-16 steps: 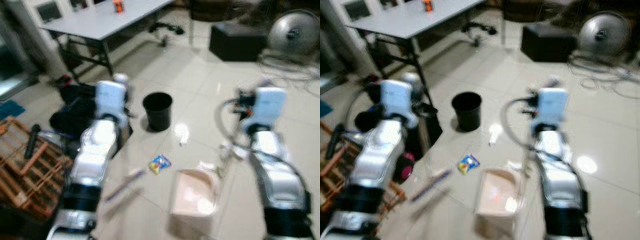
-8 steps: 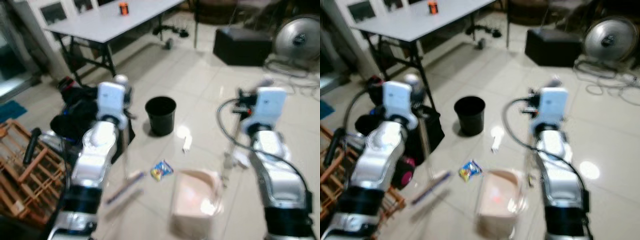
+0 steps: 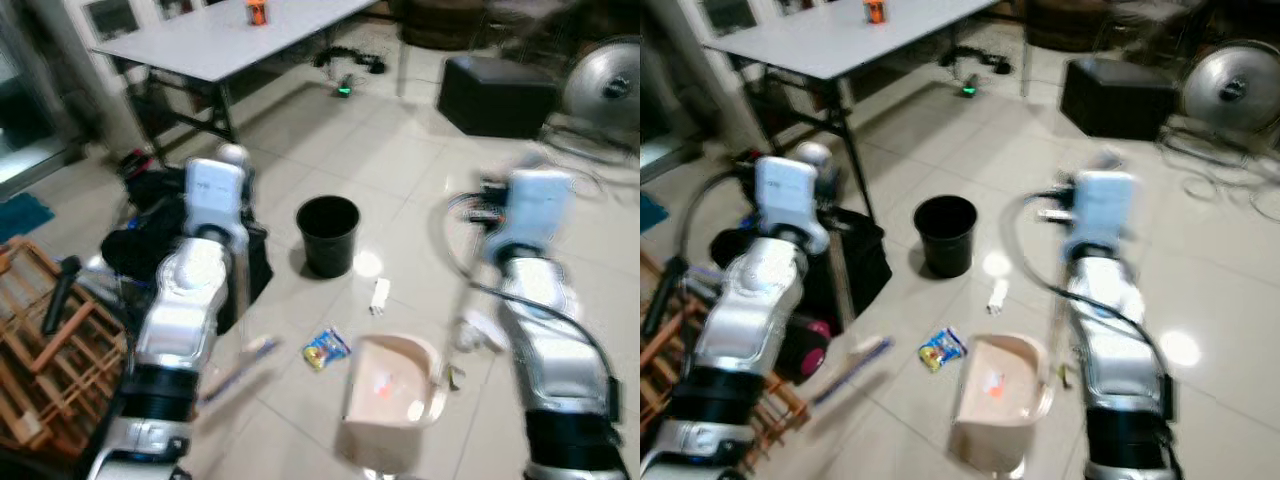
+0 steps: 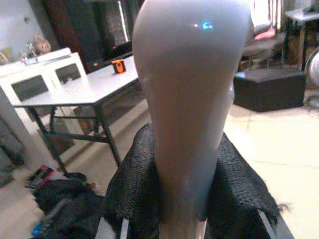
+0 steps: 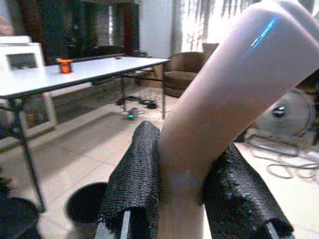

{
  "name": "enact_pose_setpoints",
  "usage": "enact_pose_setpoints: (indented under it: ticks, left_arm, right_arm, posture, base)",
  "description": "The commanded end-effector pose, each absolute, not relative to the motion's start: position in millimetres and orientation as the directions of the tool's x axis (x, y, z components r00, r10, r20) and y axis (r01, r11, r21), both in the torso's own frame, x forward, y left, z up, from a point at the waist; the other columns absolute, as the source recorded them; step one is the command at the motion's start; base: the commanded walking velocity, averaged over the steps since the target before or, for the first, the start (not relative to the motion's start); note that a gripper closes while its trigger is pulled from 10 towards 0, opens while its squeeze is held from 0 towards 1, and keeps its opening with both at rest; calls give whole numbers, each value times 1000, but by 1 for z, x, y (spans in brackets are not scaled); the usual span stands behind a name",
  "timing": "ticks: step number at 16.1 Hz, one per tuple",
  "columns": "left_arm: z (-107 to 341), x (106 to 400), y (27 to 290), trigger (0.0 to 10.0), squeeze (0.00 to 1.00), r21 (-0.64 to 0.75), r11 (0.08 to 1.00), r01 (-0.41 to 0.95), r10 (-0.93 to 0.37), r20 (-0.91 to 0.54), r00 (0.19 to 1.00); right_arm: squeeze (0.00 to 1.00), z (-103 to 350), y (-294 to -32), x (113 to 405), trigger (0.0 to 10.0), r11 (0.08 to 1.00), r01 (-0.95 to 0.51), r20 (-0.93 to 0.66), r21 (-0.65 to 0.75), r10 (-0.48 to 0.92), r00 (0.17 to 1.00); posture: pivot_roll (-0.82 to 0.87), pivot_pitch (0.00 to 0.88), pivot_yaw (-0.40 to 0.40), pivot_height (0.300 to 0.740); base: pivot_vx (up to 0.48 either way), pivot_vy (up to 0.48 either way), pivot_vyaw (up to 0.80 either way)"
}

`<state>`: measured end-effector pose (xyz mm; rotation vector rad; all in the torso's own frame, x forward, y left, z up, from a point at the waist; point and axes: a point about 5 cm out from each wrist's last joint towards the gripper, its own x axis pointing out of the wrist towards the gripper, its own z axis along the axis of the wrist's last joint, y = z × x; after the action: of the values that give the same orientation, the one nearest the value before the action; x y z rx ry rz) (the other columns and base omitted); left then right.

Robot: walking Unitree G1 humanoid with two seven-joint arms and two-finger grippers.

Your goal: Sweep floor

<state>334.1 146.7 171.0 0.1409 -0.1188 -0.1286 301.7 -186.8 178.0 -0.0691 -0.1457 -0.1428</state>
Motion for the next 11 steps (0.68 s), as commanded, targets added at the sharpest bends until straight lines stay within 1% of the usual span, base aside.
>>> enact_pose_setpoints:
  ticks: [1,4,7,11]
  left_arm:
    - [181,333,159,10000,0,164,985,58,-84,156,984]
    - [179,332,156,10000,0,159,986,52,-77,156,985]
    - [183,334,158,10000,0,162,986,44,-72,168,983]
    - [181,332,159,10000,0,159,986,41,-67,164,984]
  right_arm:
    - [0,189,-178,302,10000,992,116,206,-39,-106,973]
    - [0,187,-179,302,10000,993,107,206,-39,-97,974]
    - [0,187,-178,305,10000,996,84,205,-39,-74,976]
    - [0,187,-176,308,10000,997,68,202,-35,-59,978]
  posture:
    - [-65,0,28,740]
    - [-55,0,13,740]
    - [-33,6,-21,740]
    - [-36,12,-15,740]
  base:
    - [382,0,0]
    - [380,0,0]
    - [381,0,0]
    - [381,0,0]
